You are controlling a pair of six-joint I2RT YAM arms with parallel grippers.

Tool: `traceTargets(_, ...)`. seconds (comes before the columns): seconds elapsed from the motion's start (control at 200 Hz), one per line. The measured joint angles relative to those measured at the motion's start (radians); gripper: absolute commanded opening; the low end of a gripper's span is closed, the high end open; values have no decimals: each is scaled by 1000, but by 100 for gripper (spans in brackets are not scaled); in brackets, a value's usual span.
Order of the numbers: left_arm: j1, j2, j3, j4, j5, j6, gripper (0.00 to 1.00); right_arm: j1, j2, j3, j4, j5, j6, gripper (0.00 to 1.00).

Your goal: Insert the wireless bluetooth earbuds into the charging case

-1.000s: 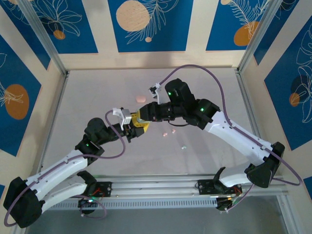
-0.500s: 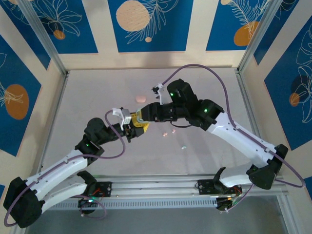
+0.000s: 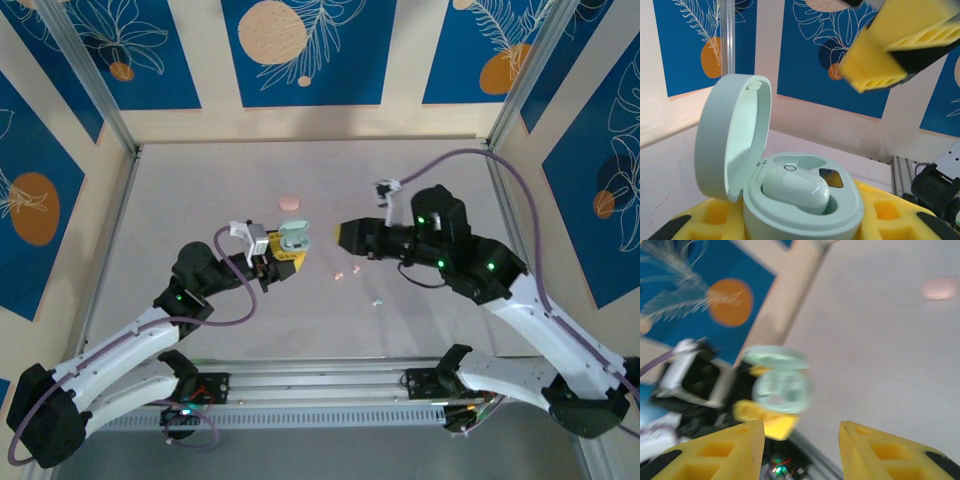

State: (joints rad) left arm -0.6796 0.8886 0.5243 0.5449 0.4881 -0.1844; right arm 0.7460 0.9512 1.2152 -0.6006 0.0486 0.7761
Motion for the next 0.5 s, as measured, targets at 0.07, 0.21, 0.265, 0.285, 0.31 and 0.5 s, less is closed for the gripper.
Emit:
traceTargets(0.07, 0, -10, 0, 0, 0, 0, 26, -111, -56, -92, -37, 44, 28, 44)
traceTargets(0.21, 0, -28, 0, 0, 0, 0, 26, -344, -76, -305, -84, 9, 61, 45)
traceTargets(0.265, 0, -29, 0, 0, 0, 0, 26, -407, -42, -396, -84, -32, 67, 44)
traceTargets(0.285, 0, -29, 0, 0, 0, 0, 26, -424, -23, -427, -84, -48, 68, 44)
traceTargets(0.31, 0, -28, 0, 0, 0, 0, 26, -438, 3, -461, -84, -63, 70, 44)
traceTargets(0.5, 0, -19, 0, 0, 0, 0, 26, -447, 177, -537, -74, -148, 79, 46)
